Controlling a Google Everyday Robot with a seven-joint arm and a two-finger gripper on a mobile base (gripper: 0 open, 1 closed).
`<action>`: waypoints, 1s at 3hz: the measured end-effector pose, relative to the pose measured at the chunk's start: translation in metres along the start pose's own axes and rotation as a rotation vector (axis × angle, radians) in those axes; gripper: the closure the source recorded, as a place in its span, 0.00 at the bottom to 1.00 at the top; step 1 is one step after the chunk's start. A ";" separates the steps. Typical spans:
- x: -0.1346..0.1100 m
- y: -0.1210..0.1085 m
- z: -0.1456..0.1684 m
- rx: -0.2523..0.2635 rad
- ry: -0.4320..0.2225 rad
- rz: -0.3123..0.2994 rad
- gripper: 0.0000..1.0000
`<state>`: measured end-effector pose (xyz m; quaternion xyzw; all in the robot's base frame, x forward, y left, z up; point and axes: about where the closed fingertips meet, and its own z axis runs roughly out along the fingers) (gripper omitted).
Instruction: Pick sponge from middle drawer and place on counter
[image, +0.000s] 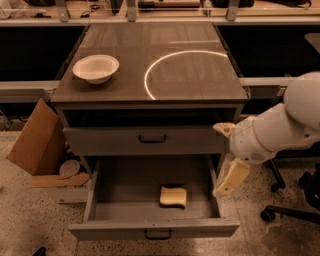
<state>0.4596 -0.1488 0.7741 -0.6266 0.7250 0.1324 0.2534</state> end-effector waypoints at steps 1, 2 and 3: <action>0.011 -0.002 0.044 0.002 -0.049 -0.015 0.00; 0.012 -0.003 0.046 0.004 -0.053 -0.010 0.00; 0.015 -0.005 0.054 0.009 -0.061 0.000 0.00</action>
Offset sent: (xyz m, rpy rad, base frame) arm 0.0063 0.0113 -0.0364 0.0397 -0.0108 0.0171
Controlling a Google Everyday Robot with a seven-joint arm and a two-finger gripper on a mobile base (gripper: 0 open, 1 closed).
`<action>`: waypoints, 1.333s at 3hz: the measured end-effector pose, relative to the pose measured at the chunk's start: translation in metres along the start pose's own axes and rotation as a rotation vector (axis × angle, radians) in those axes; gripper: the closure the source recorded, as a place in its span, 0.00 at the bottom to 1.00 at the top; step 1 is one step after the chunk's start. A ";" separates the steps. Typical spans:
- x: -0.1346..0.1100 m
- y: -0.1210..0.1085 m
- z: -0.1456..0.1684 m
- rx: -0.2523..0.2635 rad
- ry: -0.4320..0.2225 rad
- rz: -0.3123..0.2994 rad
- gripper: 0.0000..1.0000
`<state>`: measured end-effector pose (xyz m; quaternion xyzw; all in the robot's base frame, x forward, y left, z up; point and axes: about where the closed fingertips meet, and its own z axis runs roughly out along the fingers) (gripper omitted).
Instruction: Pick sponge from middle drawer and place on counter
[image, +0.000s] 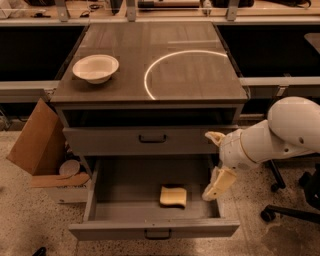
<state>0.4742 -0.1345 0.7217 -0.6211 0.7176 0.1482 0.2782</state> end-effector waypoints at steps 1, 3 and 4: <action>0.015 0.000 0.038 0.001 -0.046 -0.019 0.00; 0.043 0.001 0.123 -0.028 -0.153 -0.065 0.00; 0.052 0.006 0.147 -0.073 -0.164 -0.073 0.00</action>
Offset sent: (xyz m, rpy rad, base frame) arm 0.0261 0.0252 -0.1261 0.1533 -0.0993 0.0641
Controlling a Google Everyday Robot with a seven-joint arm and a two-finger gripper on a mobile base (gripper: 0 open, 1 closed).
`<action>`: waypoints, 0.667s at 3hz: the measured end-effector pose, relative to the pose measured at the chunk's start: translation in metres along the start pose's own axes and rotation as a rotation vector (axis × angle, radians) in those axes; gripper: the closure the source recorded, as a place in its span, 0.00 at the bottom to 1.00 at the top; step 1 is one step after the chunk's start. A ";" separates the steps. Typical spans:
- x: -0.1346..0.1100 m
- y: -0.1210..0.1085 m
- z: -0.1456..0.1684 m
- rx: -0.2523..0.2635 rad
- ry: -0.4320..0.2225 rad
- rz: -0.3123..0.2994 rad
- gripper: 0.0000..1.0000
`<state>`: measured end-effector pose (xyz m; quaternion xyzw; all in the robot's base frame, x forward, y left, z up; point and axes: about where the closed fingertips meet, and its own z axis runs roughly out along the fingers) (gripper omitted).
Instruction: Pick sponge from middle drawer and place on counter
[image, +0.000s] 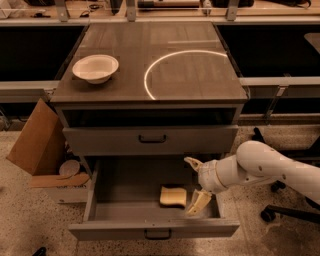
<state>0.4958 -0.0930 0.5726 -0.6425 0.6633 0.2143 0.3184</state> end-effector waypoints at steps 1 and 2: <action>0.004 0.001 0.007 -0.012 0.001 0.007 0.00; 0.013 0.001 0.021 -0.035 0.006 0.020 0.00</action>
Offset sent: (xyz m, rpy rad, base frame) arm 0.0055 0.0062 -0.0413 -0.0113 0.0666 0.0119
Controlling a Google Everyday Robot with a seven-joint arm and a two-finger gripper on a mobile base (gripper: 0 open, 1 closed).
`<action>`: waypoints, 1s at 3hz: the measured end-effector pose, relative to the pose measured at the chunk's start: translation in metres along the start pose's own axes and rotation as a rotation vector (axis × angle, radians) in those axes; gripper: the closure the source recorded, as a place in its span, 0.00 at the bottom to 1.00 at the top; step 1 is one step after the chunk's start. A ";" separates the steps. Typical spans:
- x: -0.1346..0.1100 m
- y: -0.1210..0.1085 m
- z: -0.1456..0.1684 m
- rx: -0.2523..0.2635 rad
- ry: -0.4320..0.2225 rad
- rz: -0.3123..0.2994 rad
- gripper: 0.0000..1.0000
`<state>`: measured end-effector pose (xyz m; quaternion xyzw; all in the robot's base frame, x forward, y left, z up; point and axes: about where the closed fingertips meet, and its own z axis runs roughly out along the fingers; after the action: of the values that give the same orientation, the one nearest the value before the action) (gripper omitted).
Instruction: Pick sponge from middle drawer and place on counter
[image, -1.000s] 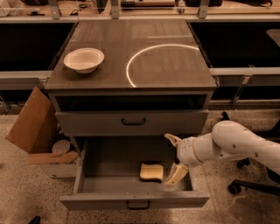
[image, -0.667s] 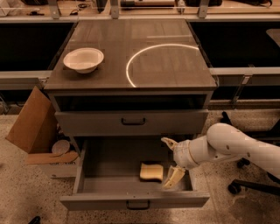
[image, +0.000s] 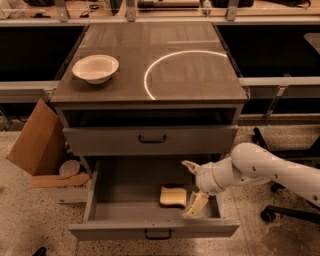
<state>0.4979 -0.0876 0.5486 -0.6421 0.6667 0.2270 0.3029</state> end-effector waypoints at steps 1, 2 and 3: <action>0.022 -0.003 0.022 -0.020 0.017 0.028 0.00; 0.040 -0.007 0.041 -0.018 0.035 0.038 0.00; 0.058 -0.017 0.060 0.014 0.048 0.058 0.00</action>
Offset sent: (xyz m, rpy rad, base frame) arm 0.0230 -0.0049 -0.0860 -0.0545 0.0422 -0.0395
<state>0.5221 -0.0892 0.4671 -0.6258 0.6935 0.2155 0.2845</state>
